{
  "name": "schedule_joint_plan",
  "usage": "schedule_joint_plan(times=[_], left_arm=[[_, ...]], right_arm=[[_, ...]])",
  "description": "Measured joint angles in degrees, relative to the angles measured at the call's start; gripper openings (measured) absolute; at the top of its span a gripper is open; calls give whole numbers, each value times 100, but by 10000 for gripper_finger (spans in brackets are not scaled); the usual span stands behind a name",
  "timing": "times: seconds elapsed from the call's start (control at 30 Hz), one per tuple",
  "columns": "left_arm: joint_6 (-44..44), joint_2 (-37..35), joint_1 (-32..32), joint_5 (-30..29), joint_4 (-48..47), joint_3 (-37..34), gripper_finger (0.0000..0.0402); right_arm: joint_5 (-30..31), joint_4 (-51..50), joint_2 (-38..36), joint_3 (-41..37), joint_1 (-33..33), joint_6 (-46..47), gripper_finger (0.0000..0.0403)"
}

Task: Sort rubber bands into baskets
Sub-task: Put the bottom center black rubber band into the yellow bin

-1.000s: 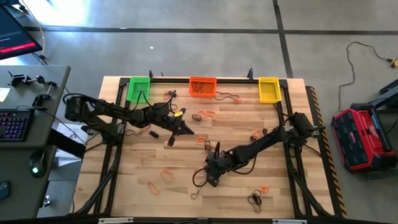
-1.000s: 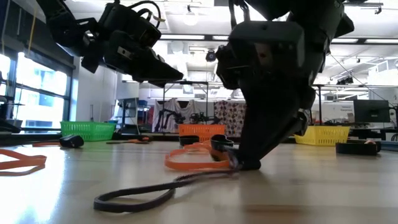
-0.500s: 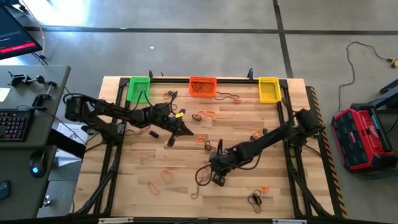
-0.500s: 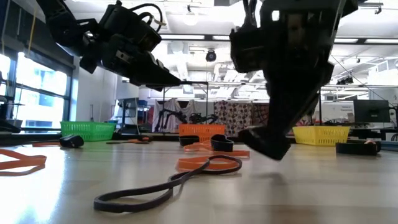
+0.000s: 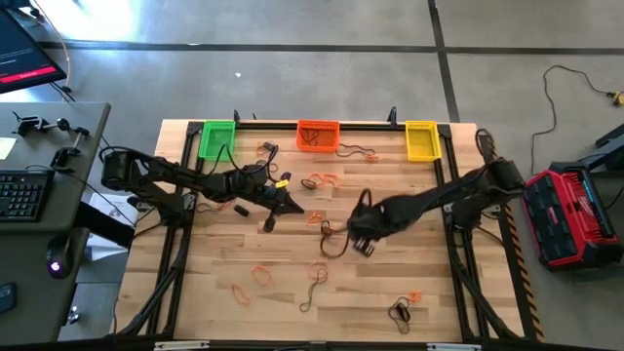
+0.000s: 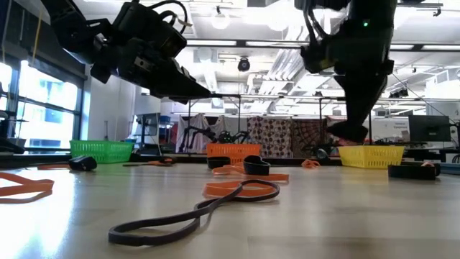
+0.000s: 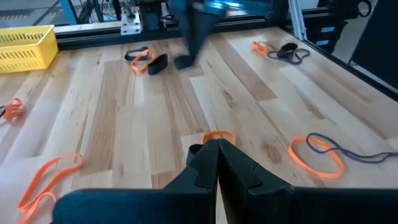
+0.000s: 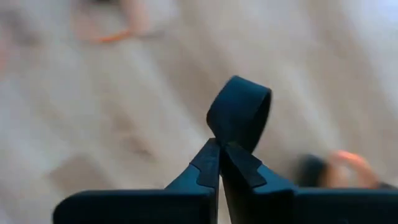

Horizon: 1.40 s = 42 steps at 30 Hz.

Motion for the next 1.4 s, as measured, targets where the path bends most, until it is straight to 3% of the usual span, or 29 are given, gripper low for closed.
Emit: schedule_joint_plan(times=[0.23,0.6,0.93,1.13,1.4], left_arm=[[-74,0,0,-194,94,0,0],[-398,0,-16,-290,119,0,0],[-422,0,-33,-290,123,0,0],[-437,0,-33,-290,121,0,0],[-466,0,-33,-290,119,0,0]], right_arm=[[679,-749,-523,0,-1066,-528,0],[943,-865,-1050,2,-3585,-2409,0],[1147,-704,-1047,2,-5839,-3352,0],[1104,-259,-749,7,-6591,-3689,0],[775,355,67,7,-6958,-3977,0]])
